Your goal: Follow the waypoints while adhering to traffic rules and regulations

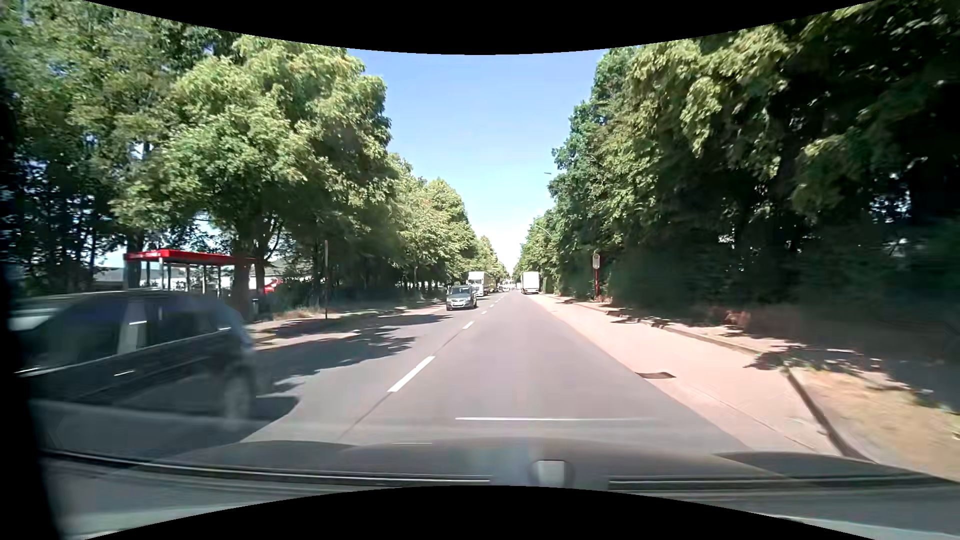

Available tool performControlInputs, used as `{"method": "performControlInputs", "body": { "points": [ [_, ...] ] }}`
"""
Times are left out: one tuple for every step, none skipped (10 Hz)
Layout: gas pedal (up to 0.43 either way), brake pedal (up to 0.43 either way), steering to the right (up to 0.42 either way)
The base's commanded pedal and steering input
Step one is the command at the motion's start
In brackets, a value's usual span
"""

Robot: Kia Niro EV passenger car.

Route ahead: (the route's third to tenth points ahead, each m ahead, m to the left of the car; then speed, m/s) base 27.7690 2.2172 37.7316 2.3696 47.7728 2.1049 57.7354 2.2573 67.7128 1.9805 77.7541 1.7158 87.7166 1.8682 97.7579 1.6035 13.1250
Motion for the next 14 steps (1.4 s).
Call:
{"method": "performControlInputs", "body": {
  "points": [
    [0.169,0.006,0.0],
    [0.169,0.006,0.0],
    [0.169,0.006,0.0],
    [0.157,0.006,0.0],
    [0.157,0.006,0.001],
    [0.157,0.006,0.002],
    [0.157,0.006,0.001],
    [0.157,0.006,0.001],
    [0.157,0.006,0.002],
    [0.157,0.006,0.003],
    [0.157,0.006,0.003],
    [0.157,0.006,0.003],
    [0.157,0.006,0.003],
    [0.157,0.006,0.003]
  ]
}}
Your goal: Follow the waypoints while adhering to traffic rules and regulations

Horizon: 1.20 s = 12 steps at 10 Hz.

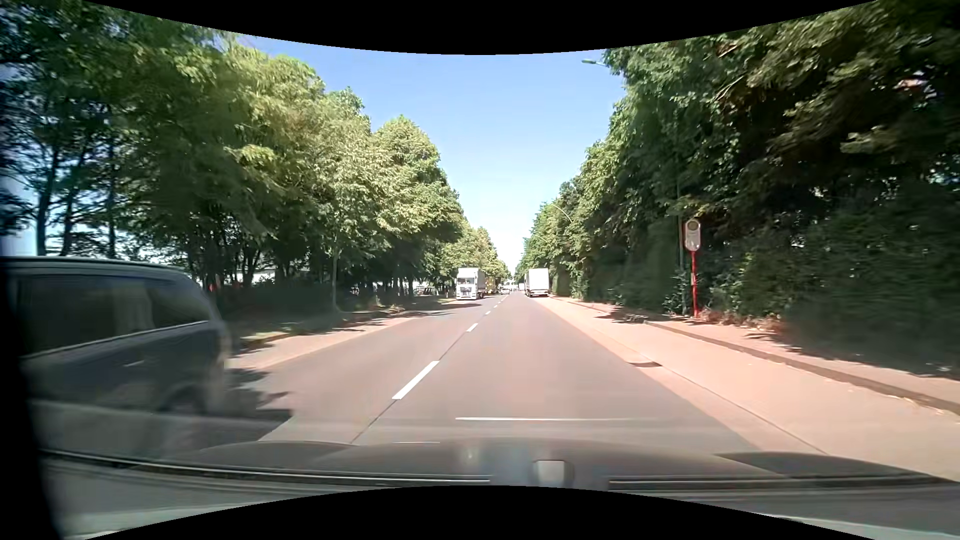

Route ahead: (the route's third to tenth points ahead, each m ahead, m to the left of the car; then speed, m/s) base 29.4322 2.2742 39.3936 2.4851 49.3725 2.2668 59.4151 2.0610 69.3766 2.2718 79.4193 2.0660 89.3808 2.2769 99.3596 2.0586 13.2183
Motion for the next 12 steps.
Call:
{"method": "performControlInputs", "body": {
  "points": [
    [0.15,0.006,0.003],
    [0.15,0.006,0.003],
    [0.138,0.006,0.003],
    [0.138,0.006,0.003],
    [0.138,0.006,0.003],
    [0.138,0.006,0.003],
    [0.138,0.006,0.003],
    [0.138,0.006,0.003],
    [0.15,0.006,0.004],
    [0.15,0.006,0.006],
    [0.15,0.006,0.006],
    [0.15,0.006,0.006]
  ]
}}
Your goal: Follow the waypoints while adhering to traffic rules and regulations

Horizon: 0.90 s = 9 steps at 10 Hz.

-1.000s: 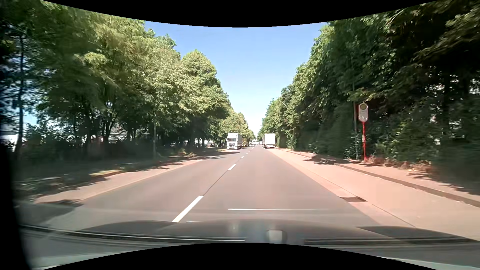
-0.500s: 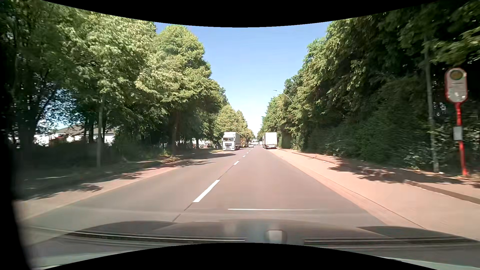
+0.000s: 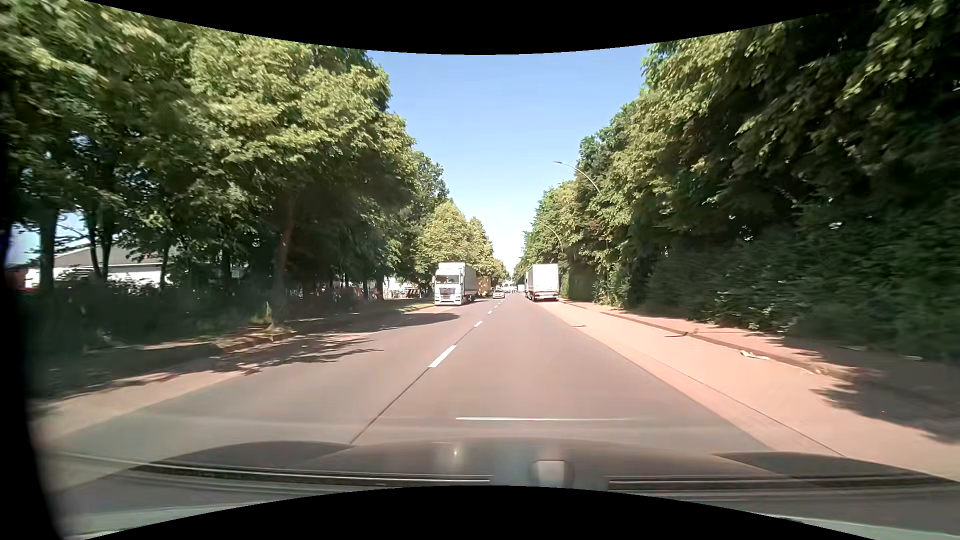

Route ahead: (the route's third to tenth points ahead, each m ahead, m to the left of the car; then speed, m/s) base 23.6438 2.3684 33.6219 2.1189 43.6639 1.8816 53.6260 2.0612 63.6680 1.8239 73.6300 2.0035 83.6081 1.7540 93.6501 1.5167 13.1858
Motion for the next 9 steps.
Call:
{"method": "performControlInputs", "body": {
  "points": [
    [0.15,0.006,0.006],
    [0.15,0.006,0.006],
    [0.15,0.006,0.006],
    [0.15,0.006,0.007],
    [0.15,0.006,0.006],
    [0.15,0.006,0.006],
    [0.15,0.006,0.006],
    [0.15,0.006,0.006],
    [0.15,0.006,0.006]
  ]
}}
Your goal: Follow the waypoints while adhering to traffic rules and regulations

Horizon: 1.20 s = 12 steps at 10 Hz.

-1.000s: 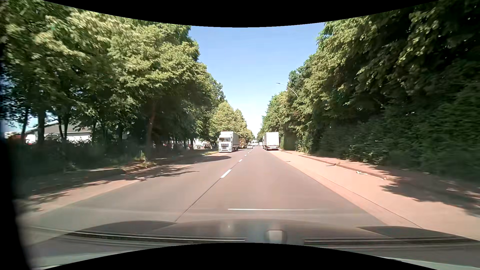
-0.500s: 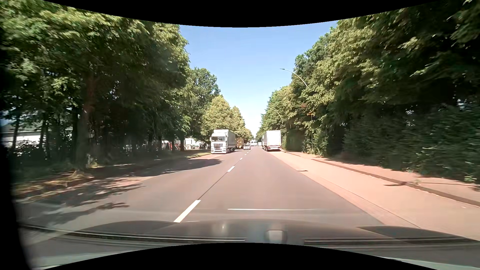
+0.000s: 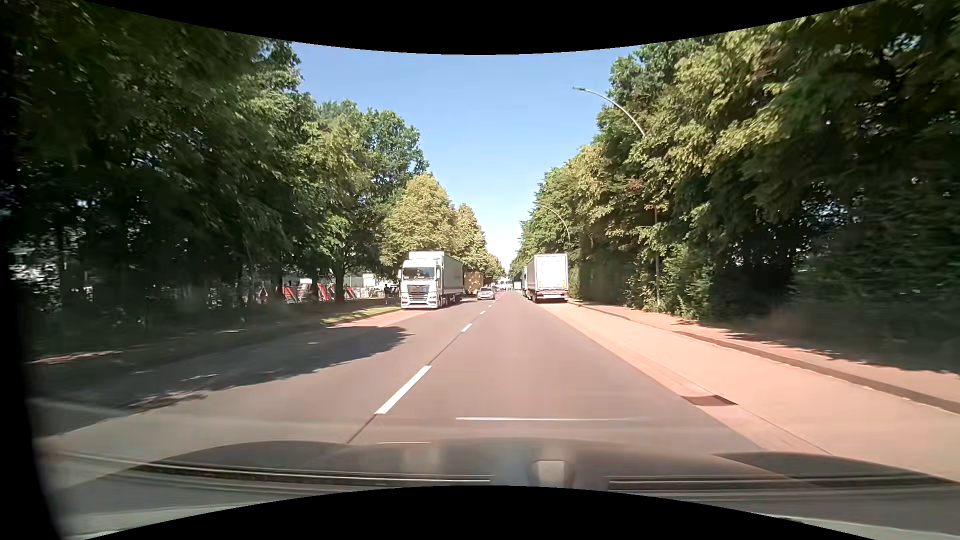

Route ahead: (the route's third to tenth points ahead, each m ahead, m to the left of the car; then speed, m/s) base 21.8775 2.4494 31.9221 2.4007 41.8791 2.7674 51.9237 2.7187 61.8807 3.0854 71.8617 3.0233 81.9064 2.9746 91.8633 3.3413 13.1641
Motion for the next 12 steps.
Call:
{"method": "performControlInputs", "body": {
  "points": [
    [0.15,0.006,0.006],
    [0.15,0.006,0.006],
    [0.15,0.006,0.005],
    [0.157,0.006,0.003],
    [0.157,0.006,0.002],
    [0.157,0.006,0.0],
    [0.157,0.006,0.0],
    [0.157,0.006,0.0],
    [0.157,0.006,0.0],
    [0.157,0.006,0.0],
    [0.157,0.006,0.0],
    [0.157,0.006,0.0]
  ]
}}
